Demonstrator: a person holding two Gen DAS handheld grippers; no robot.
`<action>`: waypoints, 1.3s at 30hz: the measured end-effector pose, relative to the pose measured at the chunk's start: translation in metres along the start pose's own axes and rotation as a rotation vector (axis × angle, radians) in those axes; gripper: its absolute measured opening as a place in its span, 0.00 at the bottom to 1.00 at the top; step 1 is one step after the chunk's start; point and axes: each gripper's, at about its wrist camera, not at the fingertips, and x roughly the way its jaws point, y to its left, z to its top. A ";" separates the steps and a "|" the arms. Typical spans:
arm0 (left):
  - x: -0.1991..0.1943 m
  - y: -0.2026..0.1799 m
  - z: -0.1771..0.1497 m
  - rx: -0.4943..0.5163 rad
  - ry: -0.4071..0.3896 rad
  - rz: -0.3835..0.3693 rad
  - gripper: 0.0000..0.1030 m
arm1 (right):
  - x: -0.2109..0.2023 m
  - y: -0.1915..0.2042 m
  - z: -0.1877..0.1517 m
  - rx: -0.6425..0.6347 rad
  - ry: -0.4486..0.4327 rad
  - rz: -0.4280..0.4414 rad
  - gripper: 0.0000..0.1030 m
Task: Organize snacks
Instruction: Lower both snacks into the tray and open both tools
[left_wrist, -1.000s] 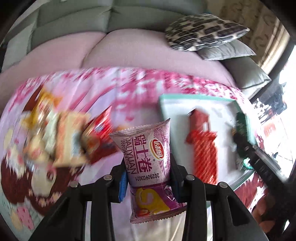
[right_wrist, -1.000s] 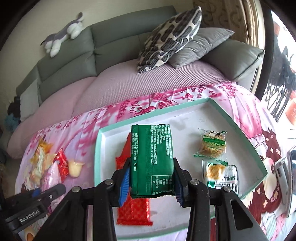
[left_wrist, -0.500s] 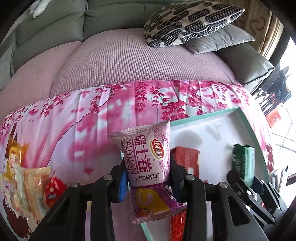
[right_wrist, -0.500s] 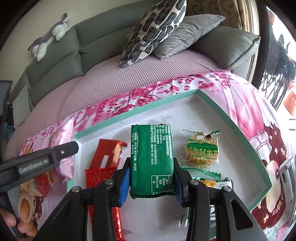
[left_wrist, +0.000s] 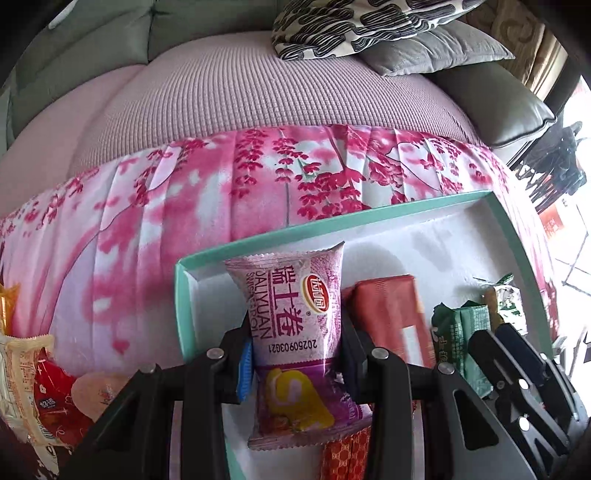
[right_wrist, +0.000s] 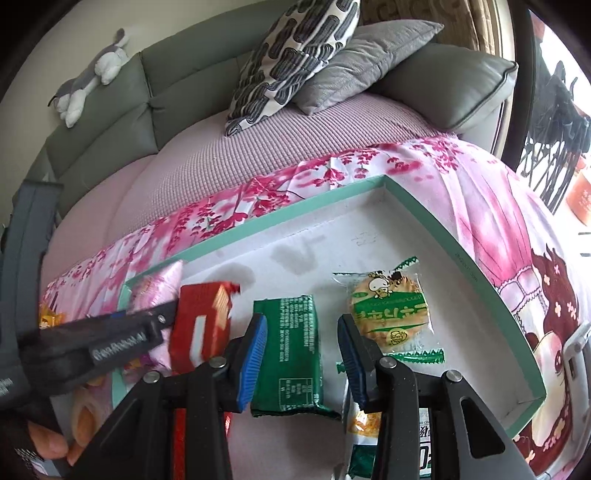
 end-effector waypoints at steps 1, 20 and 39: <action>0.000 -0.003 -0.001 0.012 -0.002 0.007 0.38 | 0.000 -0.001 0.000 0.001 0.000 -0.003 0.41; -0.069 0.035 -0.032 -0.069 -0.090 0.054 0.74 | -0.023 0.008 -0.002 -0.019 0.041 -0.014 0.62; -0.102 0.099 -0.085 -0.178 -0.154 0.155 0.95 | -0.035 0.046 -0.036 -0.121 0.036 0.026 1.00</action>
